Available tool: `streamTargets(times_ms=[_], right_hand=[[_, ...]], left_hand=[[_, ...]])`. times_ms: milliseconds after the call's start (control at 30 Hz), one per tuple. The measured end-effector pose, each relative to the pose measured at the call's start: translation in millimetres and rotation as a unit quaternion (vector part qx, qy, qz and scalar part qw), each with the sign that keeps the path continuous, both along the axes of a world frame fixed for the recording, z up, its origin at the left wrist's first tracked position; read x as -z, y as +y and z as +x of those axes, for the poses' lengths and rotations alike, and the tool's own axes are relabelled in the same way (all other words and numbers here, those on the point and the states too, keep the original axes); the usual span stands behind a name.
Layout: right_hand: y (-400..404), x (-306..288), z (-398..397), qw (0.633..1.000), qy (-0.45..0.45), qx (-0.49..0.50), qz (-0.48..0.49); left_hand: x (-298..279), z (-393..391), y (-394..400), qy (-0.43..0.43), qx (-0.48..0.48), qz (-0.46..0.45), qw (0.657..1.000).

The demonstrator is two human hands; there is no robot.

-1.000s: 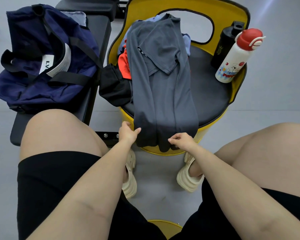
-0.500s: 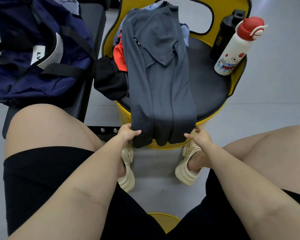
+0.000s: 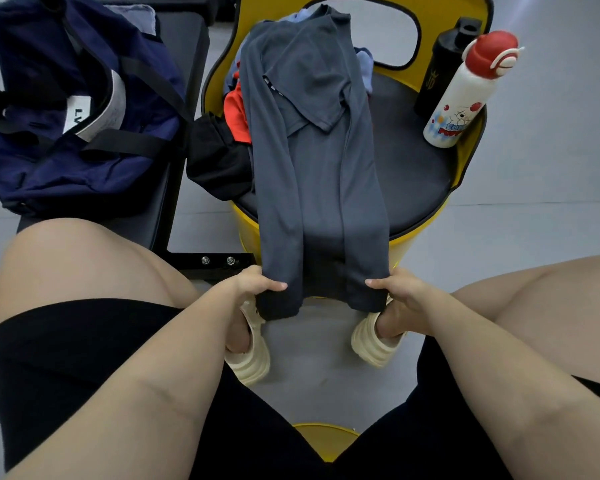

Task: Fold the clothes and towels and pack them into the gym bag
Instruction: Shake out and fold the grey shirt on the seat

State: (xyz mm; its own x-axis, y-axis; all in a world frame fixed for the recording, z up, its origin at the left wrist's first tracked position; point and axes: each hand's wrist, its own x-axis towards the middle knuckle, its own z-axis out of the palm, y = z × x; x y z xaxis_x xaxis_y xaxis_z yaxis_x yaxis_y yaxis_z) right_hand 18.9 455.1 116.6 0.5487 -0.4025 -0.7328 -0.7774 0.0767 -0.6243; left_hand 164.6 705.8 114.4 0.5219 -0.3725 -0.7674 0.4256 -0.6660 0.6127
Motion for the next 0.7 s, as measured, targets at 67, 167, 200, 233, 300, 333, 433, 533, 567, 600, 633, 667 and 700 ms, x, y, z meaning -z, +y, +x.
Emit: streamTargets(times_ms=[67, 167, 200, 233, 300, 333, 433, 533, 567, 600, 633, 667, 700], right_hand=[[2.7, 0.5, -4.5, 0.999, 0.005, 0.017, 0.032], [10.6, -9.5, -8.7, 0.996, 0.002, 0.045, 0.075], [11.8, -10.3, -10.4, 0.995, 0.000, 0.055, 0.086], [12.4, -10.6, -12.9, 0.993, -0.004, 0.063, 0.095], [13.2, -11.7, -18.3, 0.991, -0.004, 0.074, 0.107], [13.8, -13.7, -20.5, 0.991, -0.004, 0.077, 0.113], [12.9, -20.9, -22.9, 0.992, -0.009, 0.062, 0.105], [13.4, -27.0, -23.0, 0.997, -0.013, 0.036, 0.061], [13.6, -28.8, -23.4, 0.998, -0.018, 0.029, 0.049], [14.5, -31.6, -24.2, 0.999, -0.022, 0.021, 0.037], [15.2, -33.5, -25.2, 0.999, -0.029, 0.012, 0.023], [16.7, -36.8, -26.7, 0.999, -0.038, 0.003, 0.005], [17.7, -40.2, -28.3, 0.999, -0.048, -0.006, -0.018]], left_hand=[[-1.3, -5.7, 2.3, 0.022, 0.017, 0.012, 1.000], [-2.0, -10.5, 9.8, 0.048, 0.021, 0.013, 0.999], [-1.8, -10.4, 13.2, 0.050, 0.021, 0.017, 0.998], [-1.4, -10.7, 16.9, 0.054, 0.019, 0.018, 0.998], [-1.8, -12.9, 24.6, 0.058, 0.009, 0.017, 0.998], [-1.4, -13.6, 28.6, 0.056, 0.005, 0.012, 0.998], [3.4, -12.1, 37.5, 0.048, -0.017, -0.010, 0.999], [-8.7, -20.7, 33.9, 0.004, -0.046, -0.016, 0.999], [-11.5, -23.3, 32.6, -0.026, -0.050, -0.010, 0.998], [-12.8, -24.4, 32.2, -0.056, -0.050, -0.004, 0.997], [-16.2, -25.9, 32.8, -0.085, -0.039, 0.007, 0.996], [-19.9, -27.1, 33.7, -0.116, -0.027, 0.022, 0.993], [-22.3, -27.2, 35.5, -0.144, -0.019, 0.033, 0.989]])
